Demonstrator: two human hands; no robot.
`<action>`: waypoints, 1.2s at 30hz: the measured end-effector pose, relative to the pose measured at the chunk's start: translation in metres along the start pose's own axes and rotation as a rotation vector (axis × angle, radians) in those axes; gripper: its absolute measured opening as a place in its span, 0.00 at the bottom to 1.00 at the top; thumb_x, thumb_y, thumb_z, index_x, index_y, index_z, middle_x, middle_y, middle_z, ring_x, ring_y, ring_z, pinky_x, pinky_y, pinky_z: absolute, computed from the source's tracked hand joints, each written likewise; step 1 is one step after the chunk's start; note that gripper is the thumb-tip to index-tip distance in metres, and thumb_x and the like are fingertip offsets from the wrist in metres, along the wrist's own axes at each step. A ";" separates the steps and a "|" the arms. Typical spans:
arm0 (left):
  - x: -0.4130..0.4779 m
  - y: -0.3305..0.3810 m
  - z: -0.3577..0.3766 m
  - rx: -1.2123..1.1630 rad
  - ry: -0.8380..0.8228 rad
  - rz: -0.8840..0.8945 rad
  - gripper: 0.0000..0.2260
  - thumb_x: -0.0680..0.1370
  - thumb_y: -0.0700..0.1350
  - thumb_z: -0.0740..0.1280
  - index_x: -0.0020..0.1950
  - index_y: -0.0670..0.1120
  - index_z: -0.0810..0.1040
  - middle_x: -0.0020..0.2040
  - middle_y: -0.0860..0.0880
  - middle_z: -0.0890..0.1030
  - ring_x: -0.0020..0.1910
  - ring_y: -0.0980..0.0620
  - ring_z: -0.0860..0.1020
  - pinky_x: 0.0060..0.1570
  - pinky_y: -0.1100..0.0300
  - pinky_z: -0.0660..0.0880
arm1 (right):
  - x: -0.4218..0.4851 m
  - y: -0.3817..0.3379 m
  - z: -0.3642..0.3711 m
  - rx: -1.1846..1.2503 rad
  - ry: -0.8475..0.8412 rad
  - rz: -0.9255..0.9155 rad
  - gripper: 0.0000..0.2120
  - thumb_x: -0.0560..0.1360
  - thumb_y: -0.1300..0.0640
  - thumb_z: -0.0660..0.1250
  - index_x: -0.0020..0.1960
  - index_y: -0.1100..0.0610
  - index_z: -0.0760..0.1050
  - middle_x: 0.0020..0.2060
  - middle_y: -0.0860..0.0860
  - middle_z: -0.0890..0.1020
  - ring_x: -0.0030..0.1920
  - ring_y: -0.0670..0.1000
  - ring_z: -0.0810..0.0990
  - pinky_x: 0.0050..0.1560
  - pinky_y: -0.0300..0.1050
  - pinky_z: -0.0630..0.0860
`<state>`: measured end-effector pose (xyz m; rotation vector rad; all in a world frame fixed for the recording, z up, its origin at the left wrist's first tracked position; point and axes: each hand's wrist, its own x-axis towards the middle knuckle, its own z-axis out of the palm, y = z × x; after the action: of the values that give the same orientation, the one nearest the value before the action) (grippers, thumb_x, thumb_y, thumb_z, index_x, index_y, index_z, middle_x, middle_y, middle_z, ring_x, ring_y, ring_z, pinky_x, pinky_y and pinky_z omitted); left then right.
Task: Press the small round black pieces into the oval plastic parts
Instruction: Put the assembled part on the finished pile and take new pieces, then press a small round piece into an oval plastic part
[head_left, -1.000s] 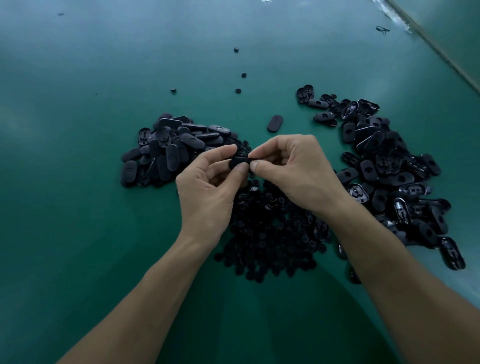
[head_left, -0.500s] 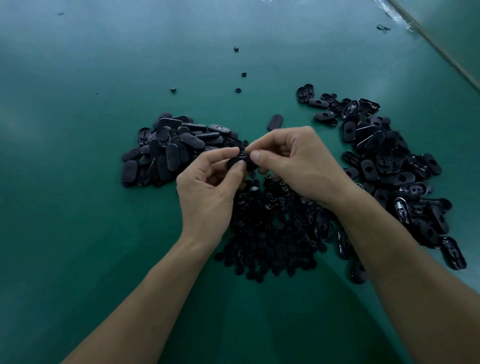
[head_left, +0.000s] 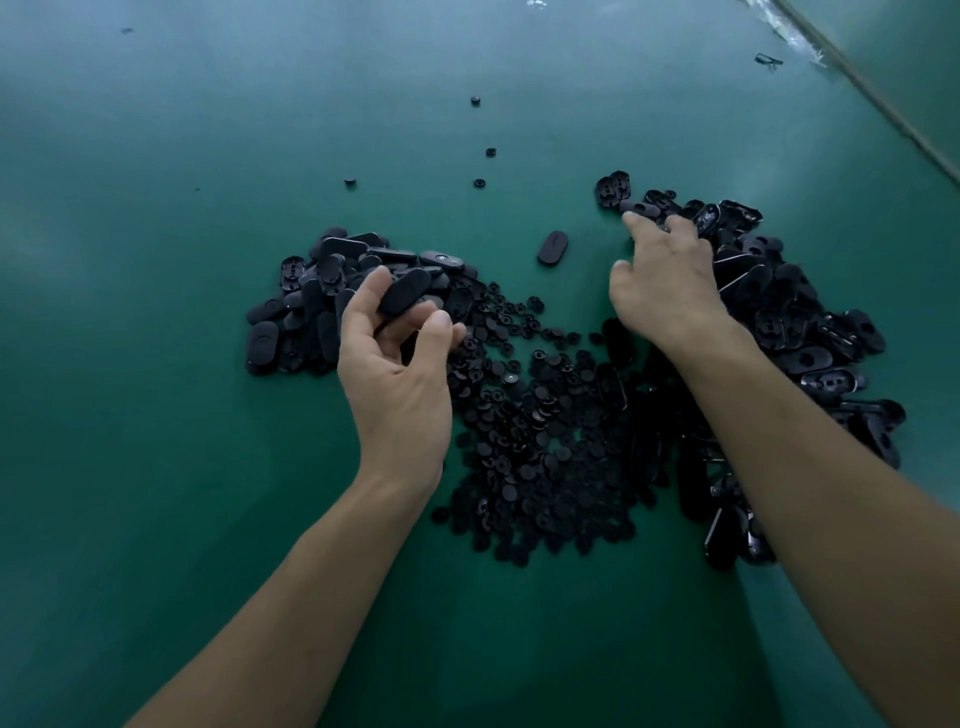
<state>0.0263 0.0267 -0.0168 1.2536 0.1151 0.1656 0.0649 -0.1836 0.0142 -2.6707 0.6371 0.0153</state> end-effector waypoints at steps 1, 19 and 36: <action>0.000 0.001 0.000 0.008 0.001 -0.006 0.24 0.79 0.36 0.68 0.74 0.43 0.67 0.49 0.49 0.78 0.48 0.60 0.80 0.54 0.59 0.80 | 0.001 0.001 0.001 -0.012 0.008 -0.006 0.26 0.83 0.59 0.57 0.80 0.52 0.59 0.78 0.60 0.57 0.75 0.62 0.58 0.73 0.54 0.60; 0.000 -0.001 -0.002 0.112 -0.026 0.027 0.35 0.74 0.42 0.70 0.78 0.52 0.61 0.75 0.43 0.67 0.57 0.58 0.79 0.56 0.58 0.79 | -0.011 0.008 0.003 0.173 0.206 -0.226 0.10 0.77 0.60 0.71 0.57 0.52 0.83 0.61 0.52 0.79 0.53 0.52 0.80 0.59 0.47 0.77; -0.003 0.000 -0.004 0.196 -0.139 0.115 0.07 0.79 0.34 0.68 0.48 0.47 0.80 0.41 0.56 0.82 0.40 0.56 0.80 0.46 0.60 0.79 | -0.020 -0.004 0.001 0.311 0.171 -0.225 0.17 0.73 0.67 0.69 0.57 0.50 0.82 0.55 0.48 0.81 0.42 0.46 0.81 0.50 0.33 0.75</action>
<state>0.0223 0.0298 -0.0178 1.4641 -0.0622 0.1693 0.0493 -0.1711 0.0170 -2.4381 0.3513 -0.3490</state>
